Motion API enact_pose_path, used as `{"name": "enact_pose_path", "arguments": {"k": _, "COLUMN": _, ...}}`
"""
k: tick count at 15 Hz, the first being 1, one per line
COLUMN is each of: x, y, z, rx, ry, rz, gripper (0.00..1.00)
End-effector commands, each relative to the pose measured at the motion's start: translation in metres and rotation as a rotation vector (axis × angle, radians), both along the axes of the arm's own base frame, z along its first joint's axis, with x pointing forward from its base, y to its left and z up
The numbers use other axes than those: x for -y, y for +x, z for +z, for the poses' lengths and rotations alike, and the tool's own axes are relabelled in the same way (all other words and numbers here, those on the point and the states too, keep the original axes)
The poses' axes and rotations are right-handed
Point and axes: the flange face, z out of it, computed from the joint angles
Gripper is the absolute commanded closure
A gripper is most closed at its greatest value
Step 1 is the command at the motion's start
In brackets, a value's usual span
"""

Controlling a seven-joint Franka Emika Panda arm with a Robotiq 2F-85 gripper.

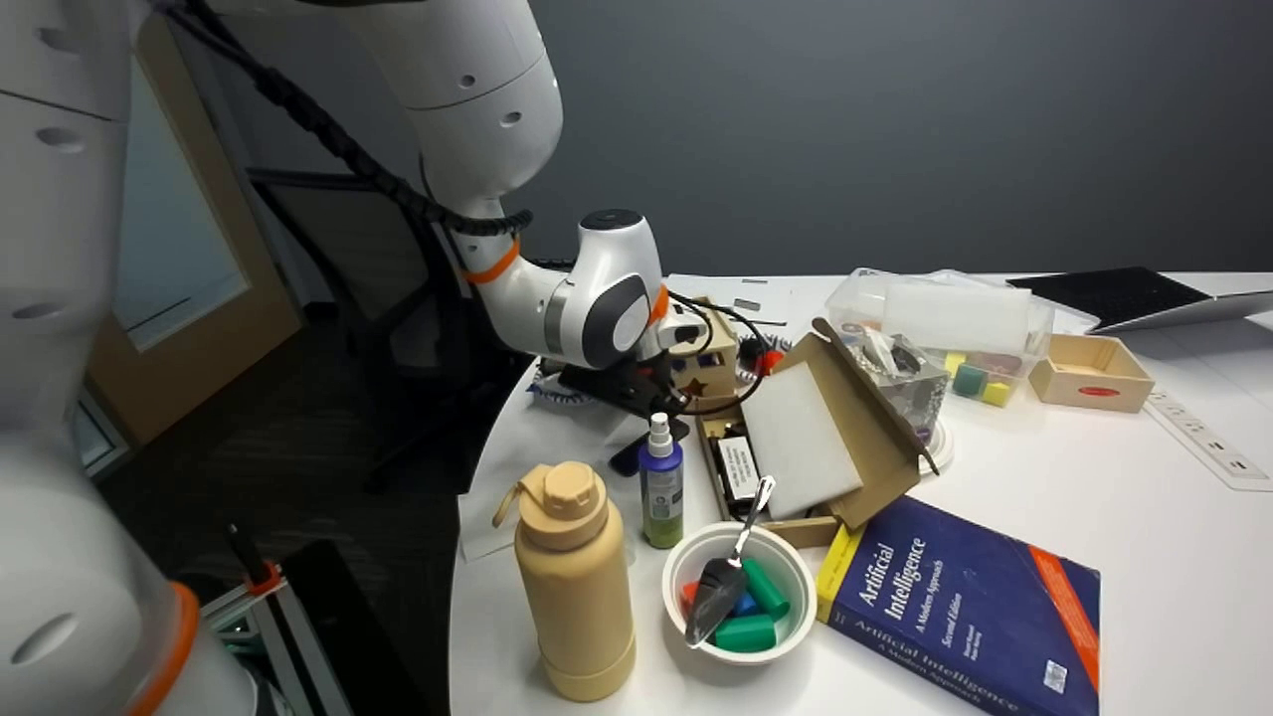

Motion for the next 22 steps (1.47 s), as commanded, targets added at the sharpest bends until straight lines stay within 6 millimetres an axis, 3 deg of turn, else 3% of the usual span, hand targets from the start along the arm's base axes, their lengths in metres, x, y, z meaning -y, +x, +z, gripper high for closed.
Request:
{"name": "enact_pose_path", "arguments": {"k": 1, "x": -0.005, "y": 0.003, "z": -0.011, "rx": 0.008, "ry": -0.004, "rz": 0.007, "gripper": 1.0}}
{"name": "enact_pose_path", "arguments": {"k": 12, "x": -0.008, "y": 0.001, "z": -0.028, "rx": 0.006, "ry": -0.043, "rz": 0.024, "gripper": 1.0}}
{"name": "enact_pose_path", "arguments": {"k": 17, "x": -0.01, "y": 0.007, "z": 0.006, "rx": 0.042, "ry": -0.056, "rz": 0.005, "gripper": 1.0}}
{"name": "enact_pose_path", "arguments": {"k": 22, "x": -0.021, "y": 0.006, "z": 0.063, "rx": 0.057, "ry": -0.062, "rz": 0.007, "gripper": 1.0}}
